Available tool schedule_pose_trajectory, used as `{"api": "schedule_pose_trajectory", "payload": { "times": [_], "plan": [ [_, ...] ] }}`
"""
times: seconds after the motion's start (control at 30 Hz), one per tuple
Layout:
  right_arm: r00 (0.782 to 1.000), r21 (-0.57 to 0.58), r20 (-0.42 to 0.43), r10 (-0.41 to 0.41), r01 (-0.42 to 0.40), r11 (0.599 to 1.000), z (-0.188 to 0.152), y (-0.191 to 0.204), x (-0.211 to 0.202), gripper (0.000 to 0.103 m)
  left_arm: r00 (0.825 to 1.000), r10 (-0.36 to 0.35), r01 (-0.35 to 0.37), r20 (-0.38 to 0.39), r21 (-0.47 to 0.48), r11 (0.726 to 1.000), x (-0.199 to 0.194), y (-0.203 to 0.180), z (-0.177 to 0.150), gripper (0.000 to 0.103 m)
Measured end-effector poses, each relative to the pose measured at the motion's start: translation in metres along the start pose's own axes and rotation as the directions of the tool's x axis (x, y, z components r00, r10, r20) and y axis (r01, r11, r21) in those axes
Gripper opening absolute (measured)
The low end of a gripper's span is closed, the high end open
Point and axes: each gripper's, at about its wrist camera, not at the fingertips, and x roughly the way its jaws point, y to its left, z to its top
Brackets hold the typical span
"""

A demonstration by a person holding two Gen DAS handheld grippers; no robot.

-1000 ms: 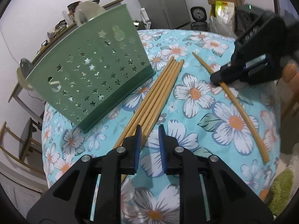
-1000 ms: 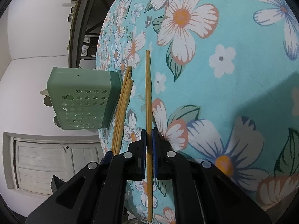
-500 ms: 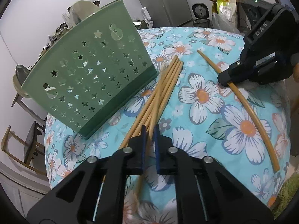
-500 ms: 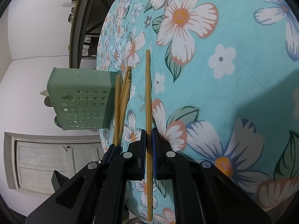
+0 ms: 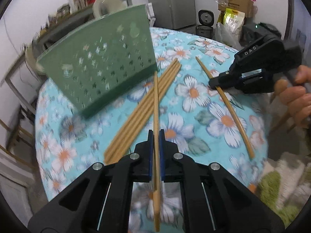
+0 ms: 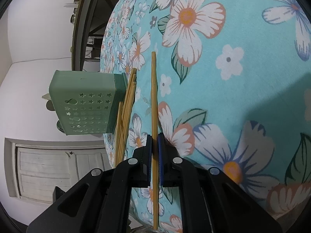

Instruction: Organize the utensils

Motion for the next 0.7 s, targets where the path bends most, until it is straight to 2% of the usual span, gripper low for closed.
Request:
{"api": "schedule_pose_trajectory", "payload": {
  "times": [0.1, 0.23, 0.33, 0.4, 0.47, 0.7],
  "plan": [
    [1.000, 0.013, -0.012, 0.007, -0.007, 1.000, -0.001, 0.000, 0.001, 0.006, 0.997, -0.057, 0.054, -0.048, -0.078, 0.995, -0.002, 0.011, -0.010, 0.005],
    [0.999, 0.014, -0.037, 0.001, -0.001, 1.000, -0.005, 0.002, 0.003, 0.006, 0.991, -0.116, 0.106, -0.065, -0.151, 0.983, -0.006, 0.018, -0.019, 0.005],
    [0.998, 0.000, -0.056, -0.010, 0.010, 1.000, -0.008, 0.004, 0.004, 0.006, 0.991, -0.128, 0.117, -0.050, -0.173, 0.978, -0.006, 0.020, -0.017, 0.006],
    [0.998, -0.009, -0.059, -0.018, 0.017, 1.000, -0.008, 0.007, 0.004, 0.007, 0.990, -0.133, 0.123, -0.038, -0.191, 0.974, -0.004, 0.022, -0.012, 0.014],
    [0.998, -0.015, -0.059, -0.021, 0.020, 1.000, -0.008, 0.009, 0.004, 0.008, 0.990, -0.135, 0.125, -0.033, -0.198, 0.972, -0.002, 0.025, -0.007, 0.017],
    [0.998, -0.045, -0.043, -0.055, 0.053, 0.998, 0.000, 0.015, 0.003, 0.008, 0.987, -0.145, 0.125, -0.064, -0.243, 0.962, 0.026, 0.028, 0.010, 0.018]
  ]
}}
